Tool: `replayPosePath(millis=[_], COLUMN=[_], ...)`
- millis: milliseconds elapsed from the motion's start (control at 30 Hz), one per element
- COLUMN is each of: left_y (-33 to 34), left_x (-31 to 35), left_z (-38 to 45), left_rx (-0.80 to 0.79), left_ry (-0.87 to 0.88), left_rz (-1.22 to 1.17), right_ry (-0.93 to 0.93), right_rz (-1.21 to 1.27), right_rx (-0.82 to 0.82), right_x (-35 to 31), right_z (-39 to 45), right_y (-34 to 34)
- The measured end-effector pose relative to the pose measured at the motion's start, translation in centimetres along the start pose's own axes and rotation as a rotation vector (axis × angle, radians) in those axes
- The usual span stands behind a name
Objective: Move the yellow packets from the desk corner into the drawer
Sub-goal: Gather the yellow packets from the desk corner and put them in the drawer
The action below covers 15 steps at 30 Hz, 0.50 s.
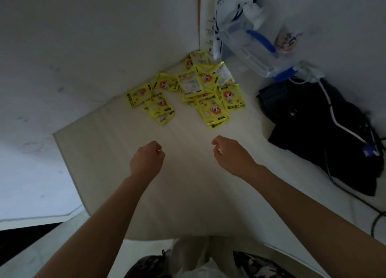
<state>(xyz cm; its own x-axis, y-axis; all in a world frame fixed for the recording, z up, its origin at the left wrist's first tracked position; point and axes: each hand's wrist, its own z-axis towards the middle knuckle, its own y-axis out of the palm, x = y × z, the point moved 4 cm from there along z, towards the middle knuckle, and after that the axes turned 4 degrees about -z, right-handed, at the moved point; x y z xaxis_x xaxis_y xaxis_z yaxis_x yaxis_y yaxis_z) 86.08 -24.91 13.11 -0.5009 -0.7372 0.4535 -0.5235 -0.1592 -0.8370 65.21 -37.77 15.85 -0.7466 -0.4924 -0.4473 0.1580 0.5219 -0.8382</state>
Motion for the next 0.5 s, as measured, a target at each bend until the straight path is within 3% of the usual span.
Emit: replayPosePath(millis=[200, 500], left_y=[-2.0, -2.5], left_x=[0.4, 1.8], left_z=[7.1, 14.6], left_rx=[-0.002, 0.05], left_ry=[0.003, -0.156], left_rz=[-0.009, -0.143], right_ry=[0.068, 0.154], right_rz=[-0.011, -0.016], right_rx=[0.021, 0.01], right_x=[-0.2, 1.6], right_z=[5.1, 12.6], right_y=[-1.2, -2.5])
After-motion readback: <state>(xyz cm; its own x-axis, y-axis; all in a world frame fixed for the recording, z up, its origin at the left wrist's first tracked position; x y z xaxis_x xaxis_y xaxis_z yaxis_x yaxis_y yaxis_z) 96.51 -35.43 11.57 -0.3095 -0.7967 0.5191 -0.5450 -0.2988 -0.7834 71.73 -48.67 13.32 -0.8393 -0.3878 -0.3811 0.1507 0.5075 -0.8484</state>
